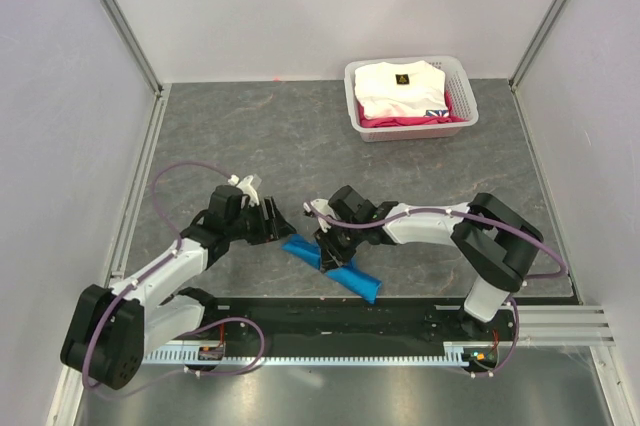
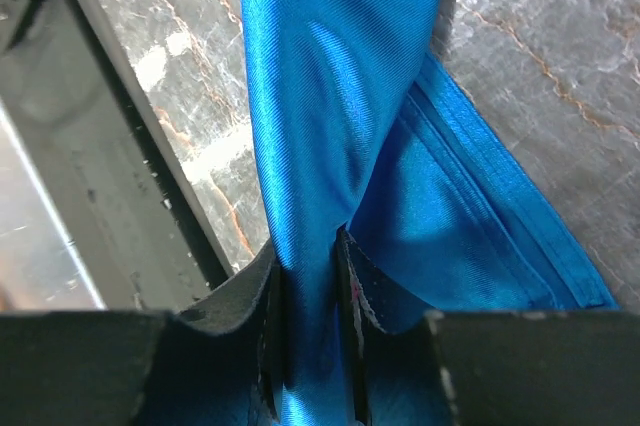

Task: Fold the napkin, place the utensils inside, and roll it up
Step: Roll the napkin with the utensil

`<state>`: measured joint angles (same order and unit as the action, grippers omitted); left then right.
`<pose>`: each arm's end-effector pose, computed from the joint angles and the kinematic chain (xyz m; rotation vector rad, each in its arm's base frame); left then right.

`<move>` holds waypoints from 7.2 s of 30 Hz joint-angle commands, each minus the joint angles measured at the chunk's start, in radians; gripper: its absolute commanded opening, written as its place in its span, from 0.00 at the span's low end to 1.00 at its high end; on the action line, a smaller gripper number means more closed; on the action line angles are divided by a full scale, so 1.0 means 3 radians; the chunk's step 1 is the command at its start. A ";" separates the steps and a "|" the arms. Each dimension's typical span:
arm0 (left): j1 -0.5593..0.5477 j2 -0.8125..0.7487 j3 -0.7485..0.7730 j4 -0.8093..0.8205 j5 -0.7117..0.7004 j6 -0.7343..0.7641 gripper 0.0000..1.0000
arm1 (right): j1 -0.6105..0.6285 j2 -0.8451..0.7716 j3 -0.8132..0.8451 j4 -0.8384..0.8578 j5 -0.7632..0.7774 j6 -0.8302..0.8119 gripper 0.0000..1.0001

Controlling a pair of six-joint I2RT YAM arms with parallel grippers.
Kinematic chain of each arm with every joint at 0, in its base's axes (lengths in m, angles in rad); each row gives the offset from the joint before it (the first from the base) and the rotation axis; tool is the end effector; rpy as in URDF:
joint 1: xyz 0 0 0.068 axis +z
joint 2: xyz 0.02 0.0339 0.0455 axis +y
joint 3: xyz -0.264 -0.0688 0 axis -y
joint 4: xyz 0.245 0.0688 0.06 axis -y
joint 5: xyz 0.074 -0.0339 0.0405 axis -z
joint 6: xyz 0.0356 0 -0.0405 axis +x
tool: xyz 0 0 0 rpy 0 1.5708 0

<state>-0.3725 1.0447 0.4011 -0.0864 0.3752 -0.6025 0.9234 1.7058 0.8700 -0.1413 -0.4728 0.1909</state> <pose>0.1808 -0.0847 0.1713 -0.0734 2.4191 -0.9095 0.1822 0.2678 0.1460 -1.1578 2.4606 0.9932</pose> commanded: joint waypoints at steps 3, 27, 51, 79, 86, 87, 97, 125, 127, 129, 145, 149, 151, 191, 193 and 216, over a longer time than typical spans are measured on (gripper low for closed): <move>0.0009 0.0051 -0.0186 0.0507 0.0171 -0.0011 0.65 | -0.0240 0.0225 -0.0062 0.0205 -0.0805 -0.0013 0.28; 0.0014 0.0930 -0.0202 0.1240 0.0565 -0.0216 0.02 | -0.0526 0.0282 0.0316 -0.0289 -0.0593 -0.0217 0.61; 0.0020 0.1508 0.0519 0.0308 0.0621 -0.0073 0.02 | 0.1217 -0.0108 0.0378 -0.0587 0.2885 -0.0365 0.69; 0.0025 0.1442 0.0601 0.0278 0.0805 0.0168 0.23 | 0.0747 0.0291 0.0326 -0.0694 0.1675 -0.0575 0.39; 0.0045 0.0875 0.0545 -0.0023 0.0126 0.0173 0.69 | 0.0548 0.0363 0.0306 -0.0746 0.1009 -0.0473 0.27; 0.0040 0.0697 0.0514 -0.0054 -0.0062 0.0168 0.72 | 0.0517 0.0333 0.0301 -0.0741 0.0928 -0.0468 0.26; 0.0061 -0.0076 -0.0104 0.0272 0.0001 0.0061 0.71 | -0.0040 0.0317 0.0367 -0.0674 -0.0192 -0.0406 0.24; 0.0061 0.1043 -0.0274 0.1358 0.0529 -0.0057 0.09 | -0.0690 0.1110 0.0863 -0.0725 -0.1356 -0.0396 0.25; 0.0055 0.1074 -0.0197 0.1245 0.0473 -0.0047 0.02 | -0.0690 0.0927 0.0904 -0.0807 -0.1181 -0.0381 0.26; 0.0060 0.1130 -0.0100 0.1056 0.0462 -0.0047 0.02 | -0.0660 0.0773 0.0950 -0.0914 -0.0859 -0.0371 0.30; 0.0061 0.1662 0.0483 0.0309 0.0662 0.0081 0.02 | 0.0654 -0.0210 0.0449 -0.0582 0.2112 -0.0606 0.74; 0.0066 0.1692 0.0509 0.0308 0.0697 0.0076 0.02 | 0.0782 -0.0001 0.0465 -0.0572 0.2195 -0.0718 0.75; 0.0066 0.1672 0.0519 0.0308 0.0708 0.0086 0.02 | 0.0788 0.0061 0.0465 -0.0552 0.2195 -0.0718 0.74; 0.0066 0.1109 0.0176 0.0886 0.0636 0.0009 0.35 | -0.0536 0.0925 0.0899 -0.0930 -0.0980 -0.0713 0.20; 0.0066 0.1231 0.0187 0.0891 0.0631 0.0009 0.22 | -0.0552 0.0961 0.0930 -0.0935 -0.0991 -0.0708 0.21; 0.0086 0.2193 0.1020 -0.0008 0.0871 0.0275 0.02 | 0.0466 -0.0036 0.0731 -0.0910 0.2031 -0.0831 0.86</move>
<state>-0.3519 1.6634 0.6868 -0.0021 0.6594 -0.5869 1.0481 1.6936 1.1233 -0.4244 -0.0879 -0.0292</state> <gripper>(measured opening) 0.044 0.852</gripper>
